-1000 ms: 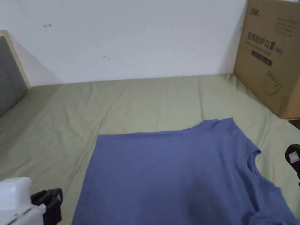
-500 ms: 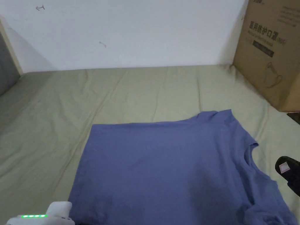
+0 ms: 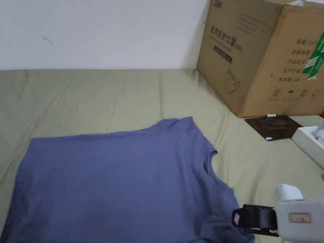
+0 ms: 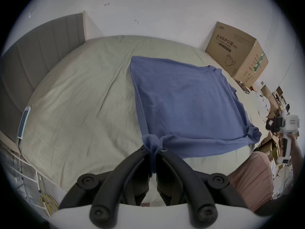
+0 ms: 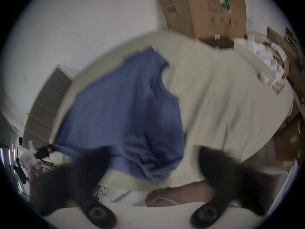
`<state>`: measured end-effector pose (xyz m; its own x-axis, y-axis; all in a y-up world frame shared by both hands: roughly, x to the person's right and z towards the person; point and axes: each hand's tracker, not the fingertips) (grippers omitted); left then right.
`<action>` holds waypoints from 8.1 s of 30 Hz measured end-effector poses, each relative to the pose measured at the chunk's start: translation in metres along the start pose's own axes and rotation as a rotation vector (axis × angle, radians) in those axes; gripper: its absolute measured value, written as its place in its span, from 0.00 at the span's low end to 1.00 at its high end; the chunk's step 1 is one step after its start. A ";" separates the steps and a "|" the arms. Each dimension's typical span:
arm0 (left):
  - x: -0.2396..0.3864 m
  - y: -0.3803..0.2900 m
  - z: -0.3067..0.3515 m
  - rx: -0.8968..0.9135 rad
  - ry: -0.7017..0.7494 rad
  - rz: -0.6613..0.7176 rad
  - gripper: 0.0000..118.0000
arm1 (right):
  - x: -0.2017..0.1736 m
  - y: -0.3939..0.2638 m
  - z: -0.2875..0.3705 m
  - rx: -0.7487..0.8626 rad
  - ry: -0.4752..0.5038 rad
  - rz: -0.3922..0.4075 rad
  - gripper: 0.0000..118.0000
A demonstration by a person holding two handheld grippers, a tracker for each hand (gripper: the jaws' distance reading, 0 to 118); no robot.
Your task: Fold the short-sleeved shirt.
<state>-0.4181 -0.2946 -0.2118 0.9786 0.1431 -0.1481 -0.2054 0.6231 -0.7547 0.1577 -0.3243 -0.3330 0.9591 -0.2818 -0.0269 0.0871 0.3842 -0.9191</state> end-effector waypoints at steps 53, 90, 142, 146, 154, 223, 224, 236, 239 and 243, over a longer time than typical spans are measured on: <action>-0.079 0.160 -0.159 -0.086 -0.013 0.130 0.96 | -0.064 0.193 -0.110 0.114 -0.050 -0.145 1.00; -0.023 0.040 -0.141 -0.033 0.140 -0.118 0.52 | -0.135 0.007 0.032 0.542 0.189 0.081 0.00; -0.064 -0.011 -0.013 -0.173 0.150 -0.056 1.00 | -0.021 -0.013 -0.004 0.013 -0.109 0.053 0.94; -0.065 0.010 0.018 -0.035 0.148 -0.024 0.95 | -0.040 0.011 0.024 0.228 -0.091 0.088 0.99; -0.001 0.038 0.089 0.734 -0.024 -0.056 0.19 | -0.135 -0.004 0.072 0.908 0.185 0.261 0.03; -0.105 0.185 -0.100 0.253 -0.026 0.182 0.02 | -0.116 0.232 -0.050 0.371 0.022 0.051 0.02; -0.103 0.191 -0.094 0.277 -0.017 0.156 0.02 | -0.116 0.235 -0.043 0.408 0.026 0.042 0.02; -0.110 0.120 -0.061 0.029 -0.127 -0.024 0.02 | -0.058 0.114 0.002 0.230 0.052 -0.056 0.02; -0.121 0.074 -0.048 -0.073 -0.130 0.008 0.02 | -0.038 0.059 0.008 0.117 -0.008 -0.016 0.02; -0.117 0.031 -0.062 -0.164 -0.074 -0.020 0.26 | -0.027 0.027 -0.027 0.070 -0.083 -0.024 0.02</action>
<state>-0.5376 -0.3400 -0.2577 0.9772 0.1925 -0.0891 -0.1749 0.4937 -0.8519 0.1264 -0.3300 -0.3677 0.9752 -0.2191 0.0299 0.1260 0.4394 -0.8894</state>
